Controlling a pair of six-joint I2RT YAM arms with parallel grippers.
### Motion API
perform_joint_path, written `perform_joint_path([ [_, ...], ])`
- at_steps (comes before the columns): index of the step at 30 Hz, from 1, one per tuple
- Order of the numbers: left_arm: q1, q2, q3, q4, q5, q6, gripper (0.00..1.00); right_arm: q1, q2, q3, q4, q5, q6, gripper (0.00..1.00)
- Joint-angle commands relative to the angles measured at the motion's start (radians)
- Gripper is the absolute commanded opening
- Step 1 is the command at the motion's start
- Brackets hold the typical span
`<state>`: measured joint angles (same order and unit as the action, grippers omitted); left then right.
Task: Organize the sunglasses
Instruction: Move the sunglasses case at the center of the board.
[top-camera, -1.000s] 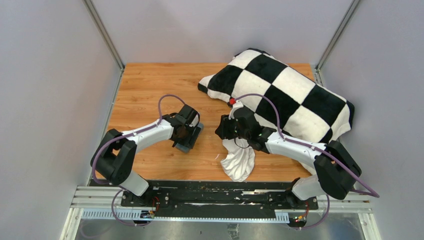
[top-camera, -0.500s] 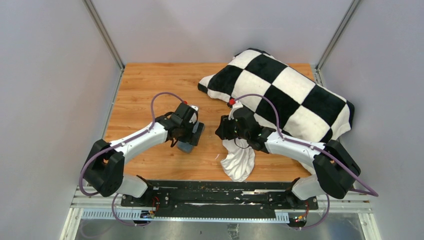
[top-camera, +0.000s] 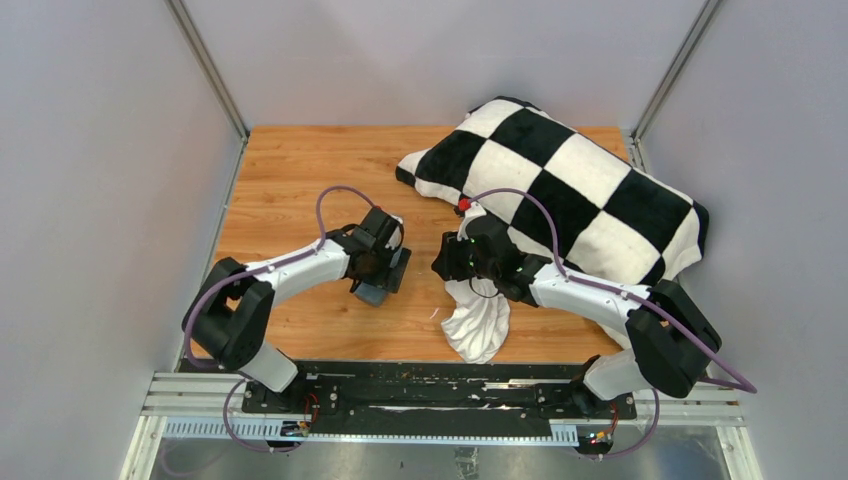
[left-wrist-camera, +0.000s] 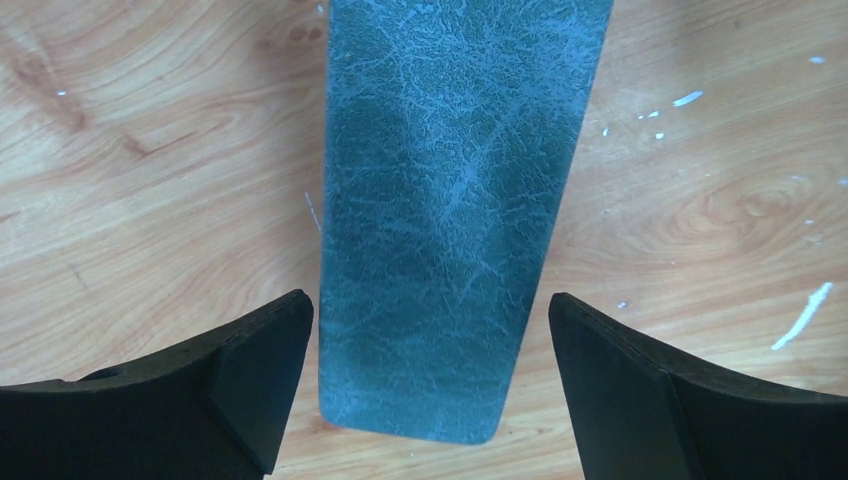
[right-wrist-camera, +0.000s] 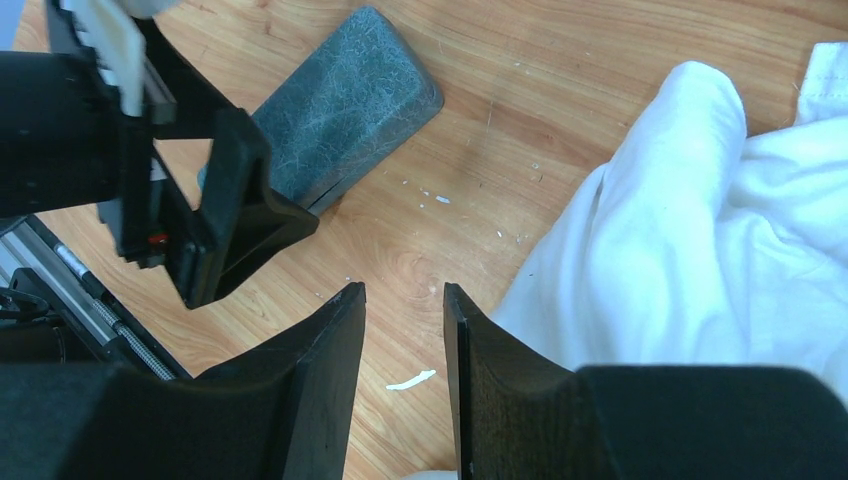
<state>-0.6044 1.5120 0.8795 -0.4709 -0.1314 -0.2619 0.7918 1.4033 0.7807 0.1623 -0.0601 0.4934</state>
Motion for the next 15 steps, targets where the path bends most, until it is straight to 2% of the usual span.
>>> perform_joint_path([
  [1, -0.008, 0.048, 0.042, 0.023, -0.028, 0.014, 0.90, -0.011, -0.008, 0.018, -0.016, 0.006, -0.006, 0.40],
  [2, -0.007, 0.050, 0.049, 0.020, -0.051, 0.012, 0.85, -0.011, -0.011, 0.015, -0.016, 0.006, -0.006, 0.40],
  [4, -0.003, 0.049, 0.056, 0.012, -0.127, 0.002, 0.69, -0.010, -0.015, 0.012, -0.016, 0.005, -0.006, 0.40],
  [6, 0.020, 0.054, 0.070, -0.004, -0.197, -0.012, 0.59, -0.011, -0.017, 0.009, -0.017, 0.002, -0.006, 0.39],
  [12, 0.241, 0.080, 0.123, 0.013, -0.162, -0.110, 0.56, -0.011, -0.026, 0.002, -0.021, -0.005, 0.000, 0.37],
  [15, 0.329, 0.135, 0.187, 0.045, -0.167, -0.125, 0.58, -0.011, -0.046, -0.007, -0.032, 0.003, 0.002, 0.37],
])
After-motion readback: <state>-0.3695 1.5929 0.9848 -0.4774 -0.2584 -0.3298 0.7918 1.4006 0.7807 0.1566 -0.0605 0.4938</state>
